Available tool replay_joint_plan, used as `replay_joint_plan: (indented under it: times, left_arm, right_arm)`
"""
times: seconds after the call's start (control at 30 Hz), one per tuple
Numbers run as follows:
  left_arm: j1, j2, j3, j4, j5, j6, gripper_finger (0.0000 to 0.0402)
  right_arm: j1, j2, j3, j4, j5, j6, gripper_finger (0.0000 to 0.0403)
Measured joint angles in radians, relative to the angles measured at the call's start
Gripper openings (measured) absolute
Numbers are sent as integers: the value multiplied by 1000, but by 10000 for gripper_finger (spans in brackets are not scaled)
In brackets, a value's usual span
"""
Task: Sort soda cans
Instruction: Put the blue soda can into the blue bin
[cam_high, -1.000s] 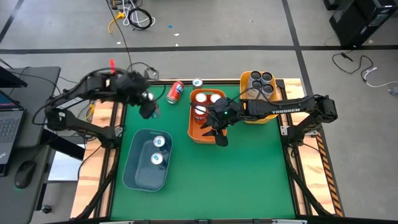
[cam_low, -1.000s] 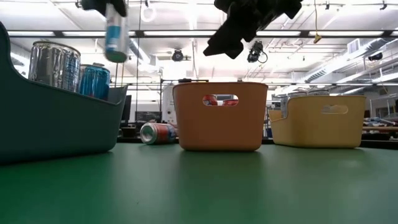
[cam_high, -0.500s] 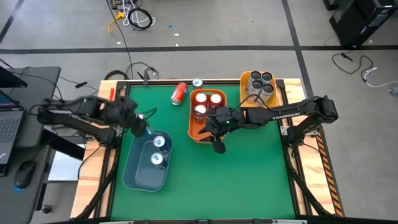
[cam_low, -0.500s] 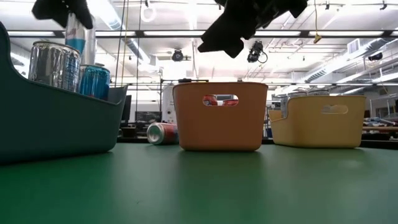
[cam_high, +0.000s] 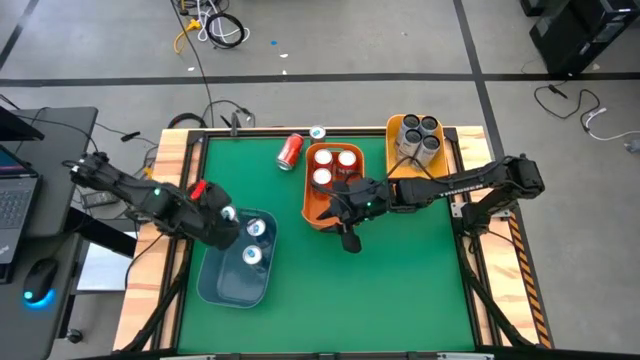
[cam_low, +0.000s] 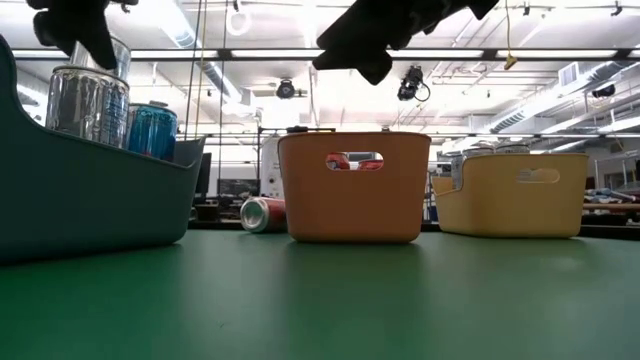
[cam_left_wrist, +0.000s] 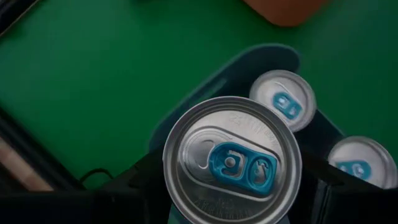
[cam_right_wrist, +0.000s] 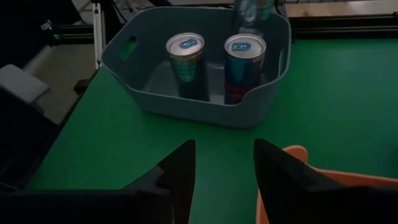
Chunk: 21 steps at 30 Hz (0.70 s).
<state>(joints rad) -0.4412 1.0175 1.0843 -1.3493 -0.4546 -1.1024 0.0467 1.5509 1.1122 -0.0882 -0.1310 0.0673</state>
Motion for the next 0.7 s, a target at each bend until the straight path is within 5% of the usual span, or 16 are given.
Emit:
replay_joint_plan:
  times: [0.7]
  left_arm:
    - [-197, 36, -269, 206, -111, -136, 224]
  right_arm:
    - [25, 0, 0, 21, 11, 46, 144]
